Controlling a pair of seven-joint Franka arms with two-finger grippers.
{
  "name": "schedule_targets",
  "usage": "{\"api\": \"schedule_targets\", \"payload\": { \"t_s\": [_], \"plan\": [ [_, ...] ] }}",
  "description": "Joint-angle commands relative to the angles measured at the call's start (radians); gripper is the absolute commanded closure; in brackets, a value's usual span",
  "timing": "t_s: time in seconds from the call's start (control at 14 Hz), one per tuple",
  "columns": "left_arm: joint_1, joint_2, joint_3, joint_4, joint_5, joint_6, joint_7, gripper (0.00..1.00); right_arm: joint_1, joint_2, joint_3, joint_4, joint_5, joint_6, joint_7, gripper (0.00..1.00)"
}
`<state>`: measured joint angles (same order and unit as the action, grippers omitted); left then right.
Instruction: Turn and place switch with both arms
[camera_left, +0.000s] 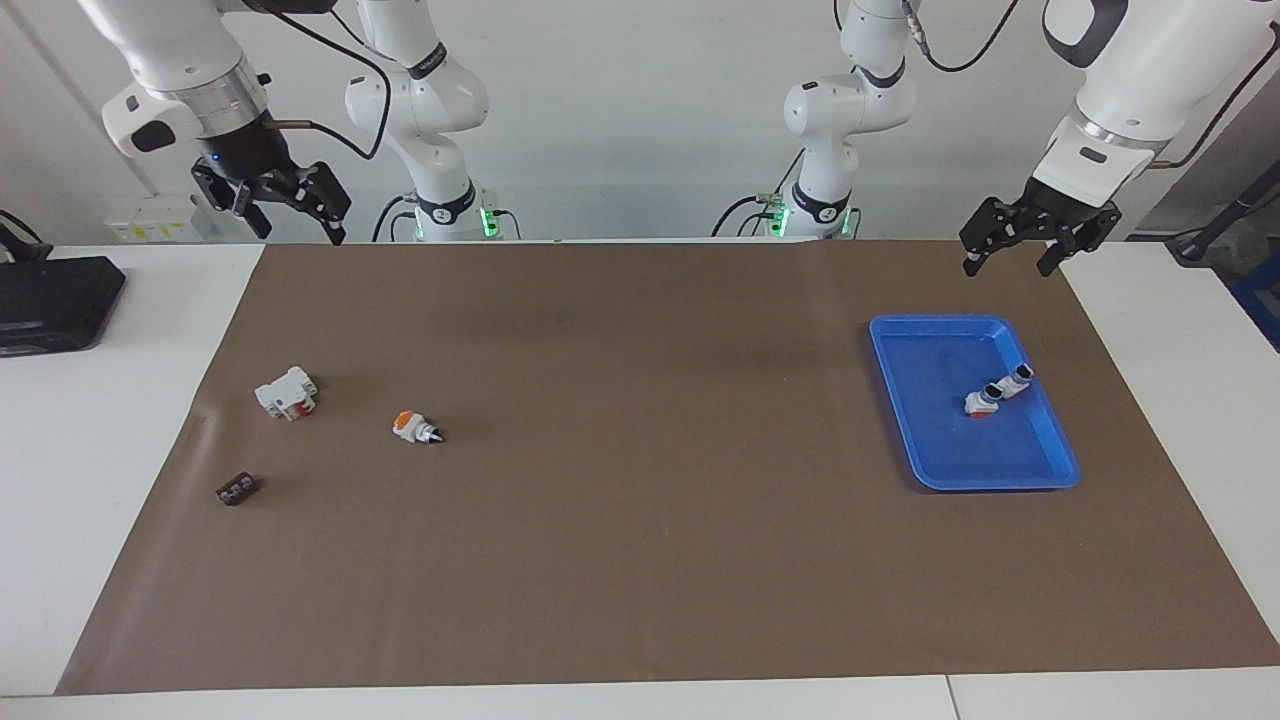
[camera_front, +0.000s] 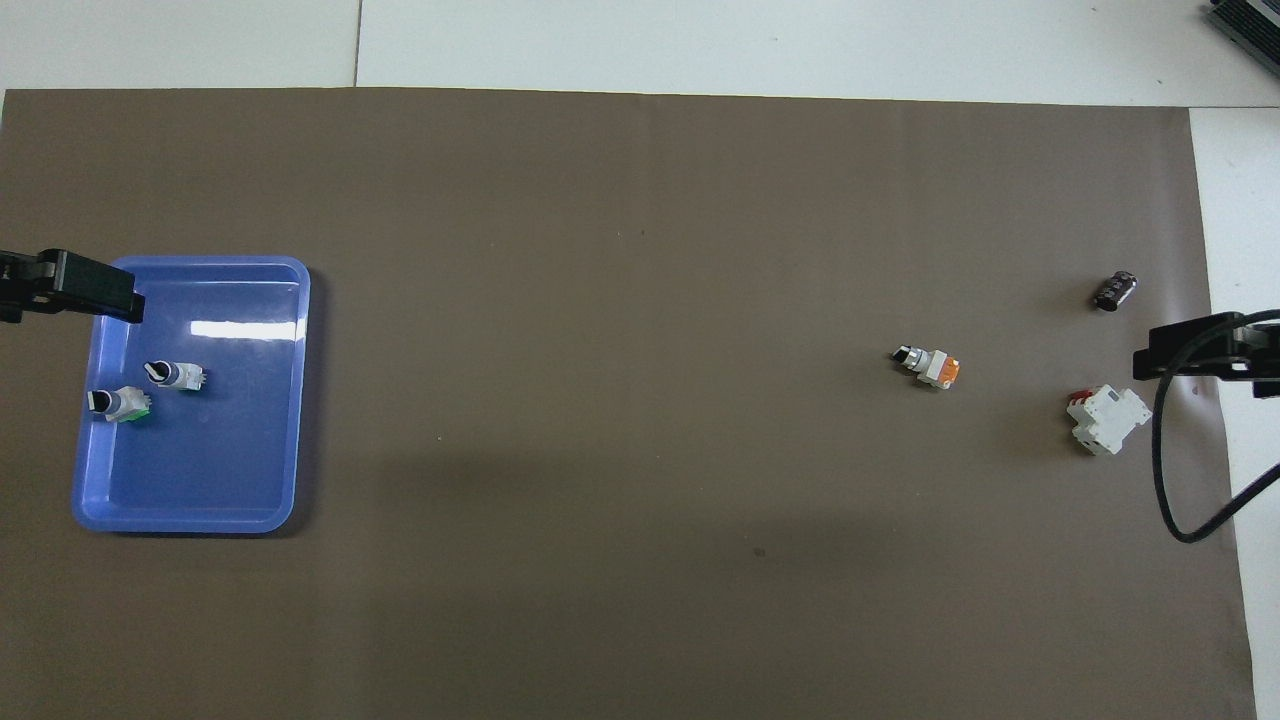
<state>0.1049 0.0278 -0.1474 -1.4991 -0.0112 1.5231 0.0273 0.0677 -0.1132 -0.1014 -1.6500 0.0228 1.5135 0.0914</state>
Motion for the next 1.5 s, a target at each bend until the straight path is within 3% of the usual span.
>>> {"api": "schedule_targets", "payload": {
  "t_s": [0.0, 0.28, 0.57, 0.78, 1.14, 1.42],
  "plan": [
    [0.007, -0.031, -0.001, -0.038, 0.013, 0.015, 0.006, 0.00, -0.017, -0.014, 0.002, -0.106, 0.022, 0.089, -0.221, 0.00],
    [0.007, -0.031, -0.001, -0.038, 0.013, 0.015, 0.006, 0.00, -0.003, -0.005, 0.003, -0.275, 0.037, 0.351, -0.421, 0.00],
    [0.007, -0.031, -0.001, -0.038, 0.013, 0.015, 0.006, 0.00, 0.026, 0.171, 0.005, -0.353, 0.043, 0.577, -0.739, 0.00],
    [0.006, -0.031, -0.001, -0.038, 0.013, 0.015, 0.006, 0.00, 0.049, 0.230, 0.006, -0.433, 0.103, 0.724, -0.918, 0.00],
    [0.007, -0.031, -0.001, -0.038, 0.013, 0.015, 0.006, 0.00, 0.038, 0.305, 0.005, -0.493, 0.227, 0.847, -1.174, 0.00],
    [0.007, -0.031, -0.001, -0.038, 0.013, 0.015, 0.006, 0.00, 0.032, 0.310, 0.003, -0.536, 0.235, 0.881, -1.228, 0.01]
  ]
}}
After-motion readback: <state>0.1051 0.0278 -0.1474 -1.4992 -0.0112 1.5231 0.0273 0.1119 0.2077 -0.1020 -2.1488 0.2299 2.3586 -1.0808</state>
